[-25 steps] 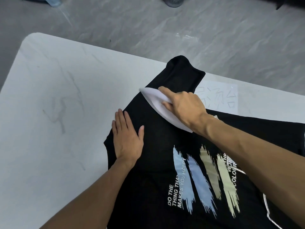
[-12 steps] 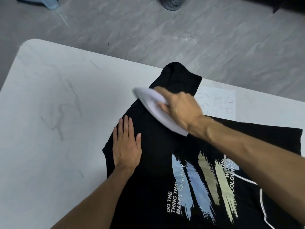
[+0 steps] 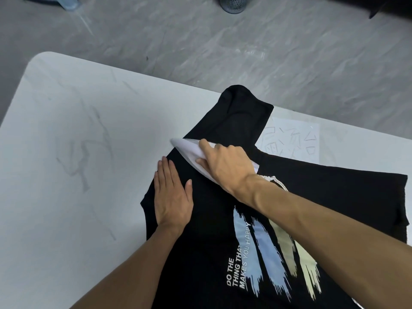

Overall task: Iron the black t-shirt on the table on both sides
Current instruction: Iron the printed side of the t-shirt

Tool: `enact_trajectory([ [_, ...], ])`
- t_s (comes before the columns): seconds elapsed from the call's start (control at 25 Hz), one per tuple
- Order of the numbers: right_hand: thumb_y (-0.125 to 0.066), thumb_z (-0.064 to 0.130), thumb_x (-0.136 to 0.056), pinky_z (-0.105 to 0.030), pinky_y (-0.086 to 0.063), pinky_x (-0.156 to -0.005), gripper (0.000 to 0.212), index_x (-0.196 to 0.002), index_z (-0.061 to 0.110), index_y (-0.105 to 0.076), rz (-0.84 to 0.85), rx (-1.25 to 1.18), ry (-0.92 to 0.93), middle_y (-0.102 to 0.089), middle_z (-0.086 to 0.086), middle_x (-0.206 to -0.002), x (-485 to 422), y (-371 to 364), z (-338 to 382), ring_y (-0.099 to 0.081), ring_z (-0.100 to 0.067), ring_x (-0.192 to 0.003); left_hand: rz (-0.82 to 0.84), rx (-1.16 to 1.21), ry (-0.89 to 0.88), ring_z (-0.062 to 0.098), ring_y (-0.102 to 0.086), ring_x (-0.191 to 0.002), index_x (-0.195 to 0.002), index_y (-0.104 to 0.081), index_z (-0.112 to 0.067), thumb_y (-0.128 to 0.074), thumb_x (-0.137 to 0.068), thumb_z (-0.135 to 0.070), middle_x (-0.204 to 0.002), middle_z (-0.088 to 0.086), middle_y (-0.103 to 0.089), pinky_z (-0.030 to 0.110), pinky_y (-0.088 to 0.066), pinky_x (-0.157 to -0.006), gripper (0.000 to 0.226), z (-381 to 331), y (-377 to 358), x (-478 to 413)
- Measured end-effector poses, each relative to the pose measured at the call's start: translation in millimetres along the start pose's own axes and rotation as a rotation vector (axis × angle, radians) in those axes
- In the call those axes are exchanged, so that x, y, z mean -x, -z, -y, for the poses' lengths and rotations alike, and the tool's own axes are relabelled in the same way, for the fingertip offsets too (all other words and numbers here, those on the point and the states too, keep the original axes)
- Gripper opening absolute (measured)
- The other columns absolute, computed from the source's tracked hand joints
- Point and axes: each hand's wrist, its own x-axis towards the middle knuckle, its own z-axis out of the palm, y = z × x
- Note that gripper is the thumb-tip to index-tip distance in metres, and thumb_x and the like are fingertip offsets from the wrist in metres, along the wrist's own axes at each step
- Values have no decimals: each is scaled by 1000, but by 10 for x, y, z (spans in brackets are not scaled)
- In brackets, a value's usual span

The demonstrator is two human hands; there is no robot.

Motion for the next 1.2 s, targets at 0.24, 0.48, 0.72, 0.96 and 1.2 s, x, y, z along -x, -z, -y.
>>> enact_trajectory([
  [0.24, -31, 35, -102, -36, -29, -56, 27, -120, 16, -39, -32, 55, -91, -65, -9, -90, -149, 56, -228, -59, -35, -70, 2, -18, -21, 30, -7, -151, -155, -7, -4, -11, -104, -41, -162, 20, -7, 43, -14, -123, 63, -5, 16, -9],
  [0.48, -34, 37, -102, -38, -30, -57, 25, -109, 15, -40, -80, 17, -195, -65, -14, -86, -395, 155, -635, -42, -33, -61, 0, -30, -35, 31, -7, -151, -155, -6, -8, -10, -103, -43, -162, 21, -7, 45, -15, -123, 63, 20, 3, -10],
  [0.72, -37, 40, -101, -39, -33, -61, 28, -110, 13, -40, -128, 52, -241, -64, -21, -88, -586, 210, -992, -58, -42, -77, 5, -34, -45, 31, -7, -151, -155, -6, -8, -13, -102, -44, -163, 16, -9, 44, -13, -123, 64, 26, 6, -22],
  [0.96, -36, 41, -101, -39, -31, -63, 31, -110, 11, -40, -150, 63, -290, -61, -27, -88, -672, 269, -1246, -56, -44, -79, 12, -14, -49, 30, -7, -151, -155, -9, -8, -18, -102, -43, -164, 11, -11, 44, -13, -123, 64, 26, 0, -29],
  [1.2, -37, 32, -100, -41, -33, -66, 27, -113, 9, -43, -173, 14, -429, -60, -28, -95, -778, 350, -1424, -56, -45, -84, 12, -35, -48, 30, -6, -152, -155, -7, -7, -17, -102, -42, -164, 13, -9, 44, -12, -123, 65, 17, -7, -25],
])
